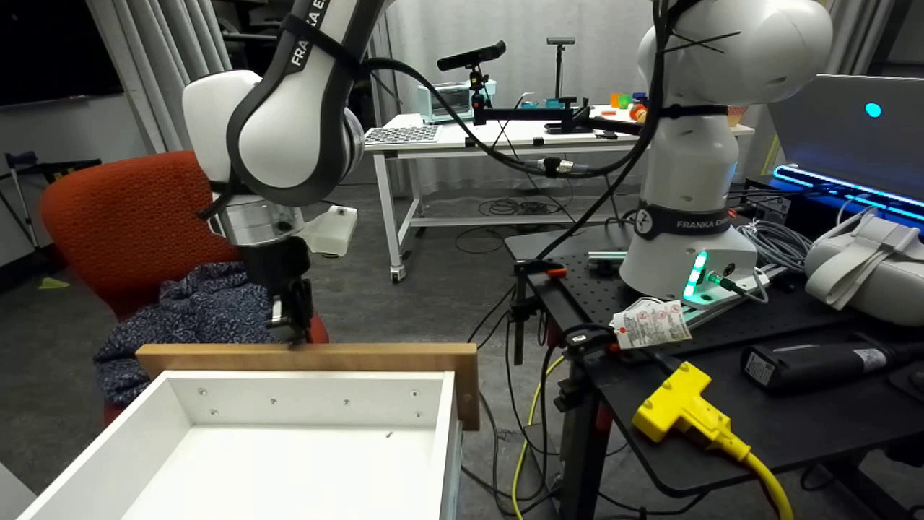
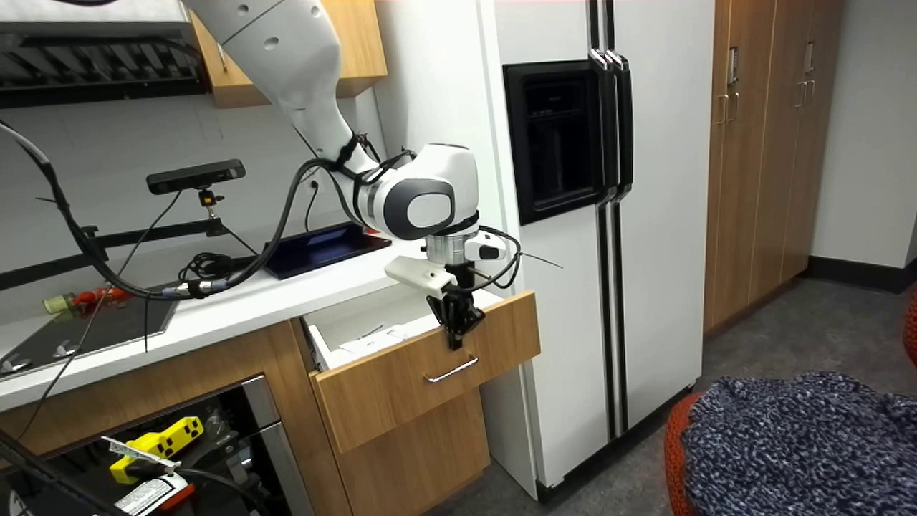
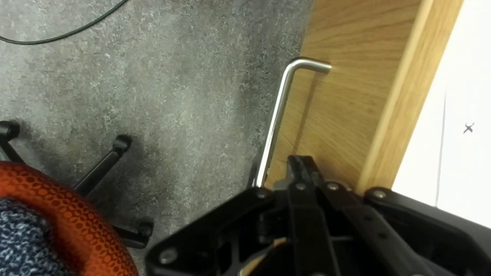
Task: Close the open drawer
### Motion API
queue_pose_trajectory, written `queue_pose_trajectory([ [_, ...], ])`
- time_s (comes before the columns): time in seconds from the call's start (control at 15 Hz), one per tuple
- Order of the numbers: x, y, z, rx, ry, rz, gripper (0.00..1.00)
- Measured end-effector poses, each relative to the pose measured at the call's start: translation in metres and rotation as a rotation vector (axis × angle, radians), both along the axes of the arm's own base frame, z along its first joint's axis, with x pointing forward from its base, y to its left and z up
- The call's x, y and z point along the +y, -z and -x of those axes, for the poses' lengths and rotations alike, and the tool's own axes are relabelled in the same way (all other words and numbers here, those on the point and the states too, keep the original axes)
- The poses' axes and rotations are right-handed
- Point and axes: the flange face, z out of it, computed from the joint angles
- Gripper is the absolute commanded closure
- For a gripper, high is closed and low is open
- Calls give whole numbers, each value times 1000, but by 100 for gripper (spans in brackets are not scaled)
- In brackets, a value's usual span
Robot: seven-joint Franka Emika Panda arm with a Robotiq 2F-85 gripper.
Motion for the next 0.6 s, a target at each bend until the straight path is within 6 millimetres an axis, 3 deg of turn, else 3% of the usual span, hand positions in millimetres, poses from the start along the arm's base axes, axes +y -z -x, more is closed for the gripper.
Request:
queue_pose_trajectory([
  [0.6, 46, -7, -3, -19, -58, -104, 100],
])
